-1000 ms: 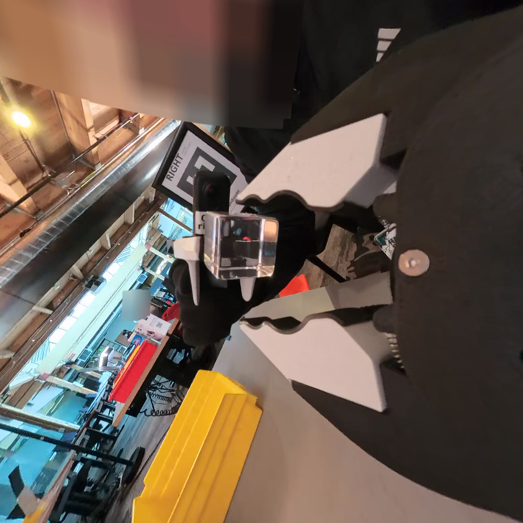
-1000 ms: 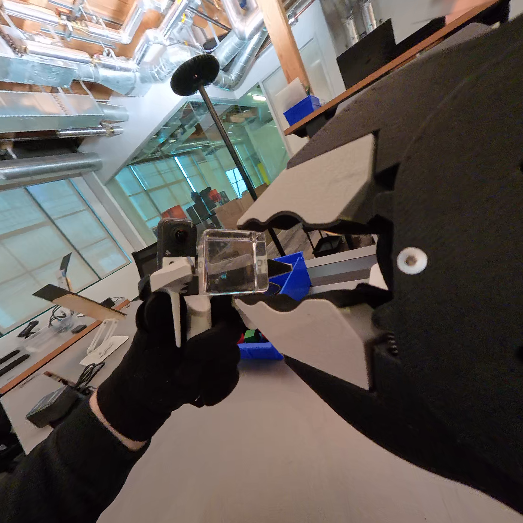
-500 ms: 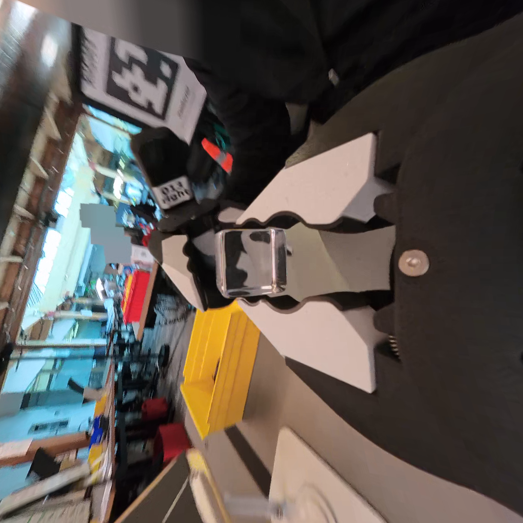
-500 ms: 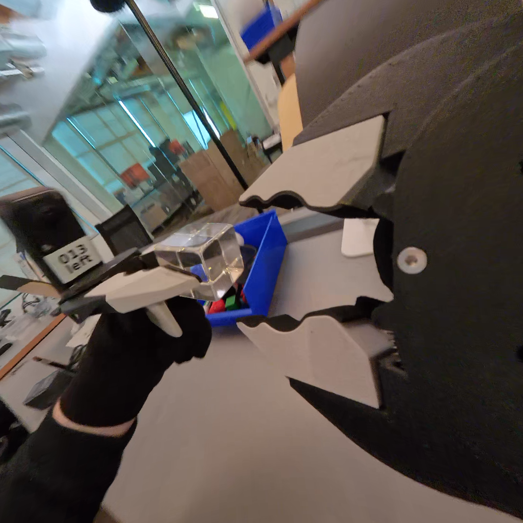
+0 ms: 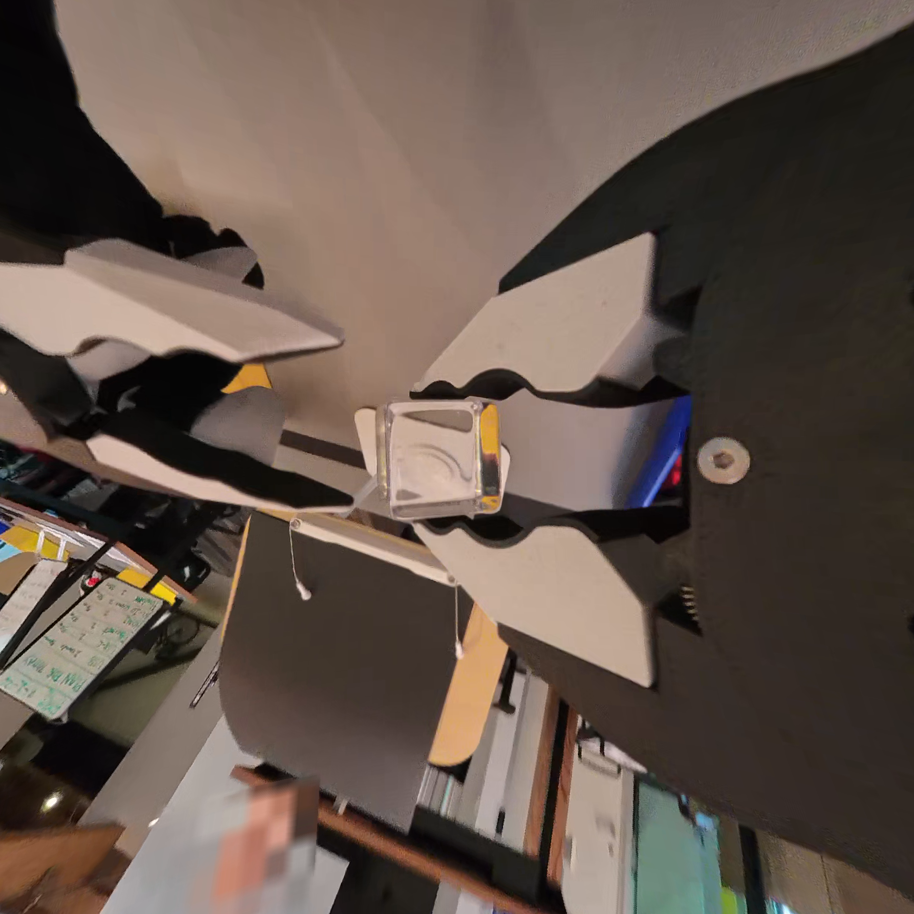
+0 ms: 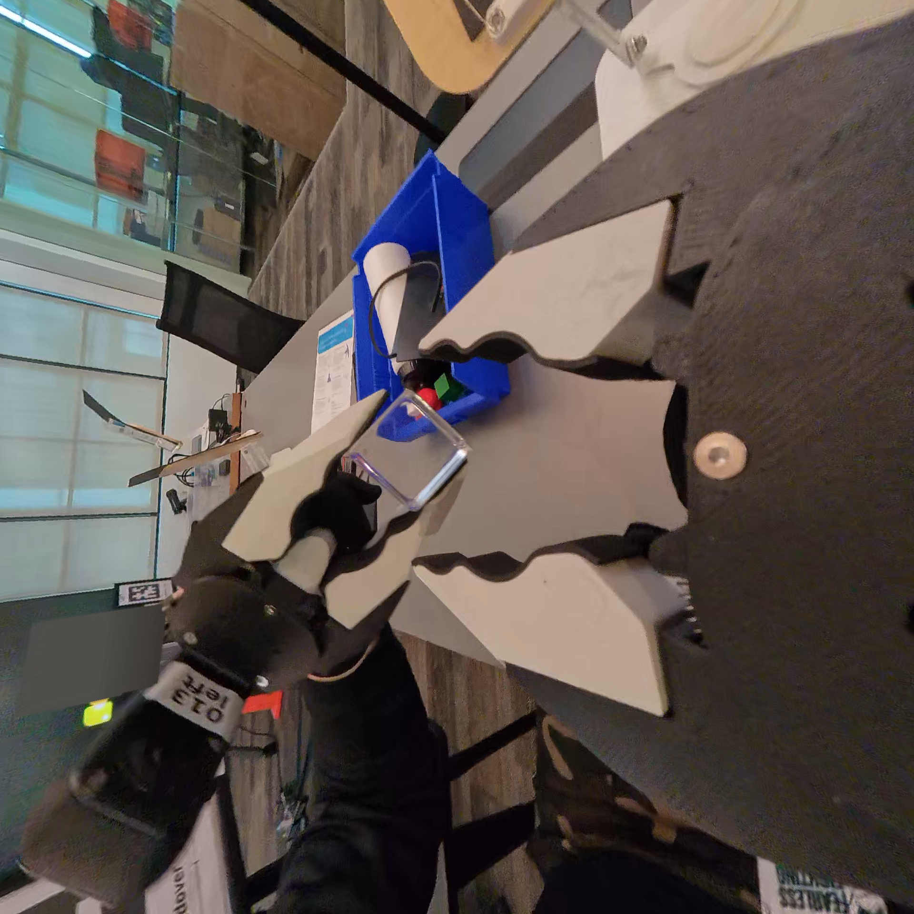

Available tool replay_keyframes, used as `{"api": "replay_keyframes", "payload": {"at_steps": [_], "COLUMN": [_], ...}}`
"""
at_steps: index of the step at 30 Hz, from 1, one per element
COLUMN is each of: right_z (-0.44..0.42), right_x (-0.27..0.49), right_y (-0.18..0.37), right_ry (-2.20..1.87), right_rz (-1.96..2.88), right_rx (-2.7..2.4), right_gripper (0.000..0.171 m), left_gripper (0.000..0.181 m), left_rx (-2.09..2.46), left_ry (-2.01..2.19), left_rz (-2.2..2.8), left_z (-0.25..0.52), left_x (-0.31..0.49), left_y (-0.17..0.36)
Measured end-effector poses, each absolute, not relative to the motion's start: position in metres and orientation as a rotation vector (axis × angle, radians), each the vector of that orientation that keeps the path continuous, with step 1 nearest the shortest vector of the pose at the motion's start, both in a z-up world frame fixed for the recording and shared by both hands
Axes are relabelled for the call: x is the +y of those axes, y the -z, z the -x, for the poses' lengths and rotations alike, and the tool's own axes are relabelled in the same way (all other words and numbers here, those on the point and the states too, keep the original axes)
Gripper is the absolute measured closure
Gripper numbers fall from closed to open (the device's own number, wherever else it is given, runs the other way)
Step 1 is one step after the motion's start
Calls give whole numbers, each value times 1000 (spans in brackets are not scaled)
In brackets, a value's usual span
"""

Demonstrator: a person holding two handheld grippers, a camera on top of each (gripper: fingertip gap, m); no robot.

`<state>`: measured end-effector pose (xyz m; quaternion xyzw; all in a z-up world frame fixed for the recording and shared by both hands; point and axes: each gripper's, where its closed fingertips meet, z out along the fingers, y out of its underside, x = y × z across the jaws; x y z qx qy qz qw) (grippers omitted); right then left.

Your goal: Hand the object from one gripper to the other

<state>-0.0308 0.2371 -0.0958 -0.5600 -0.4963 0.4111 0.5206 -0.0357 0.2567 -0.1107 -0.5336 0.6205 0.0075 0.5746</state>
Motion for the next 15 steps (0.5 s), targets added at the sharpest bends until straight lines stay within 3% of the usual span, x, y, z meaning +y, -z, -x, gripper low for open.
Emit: {"api": "replay_keyframes", "payload": {"at_steps": [7,15], "right_z": [42,48], "right_x": [246,262], "right_y": [108,128], "right_ry": [-1041,-1027], "right_rz": [1515,1627], "right_rx": [-1104,-1017], "right_gripper": [101,128], "left_gripper": [139,138], "left_rx": [1490,1505], "left_ry": [-379,-575], "left_rz": [1201,1156], "left_z": [35,31], "left_x": [269,275], "left_y": [123,131]}}
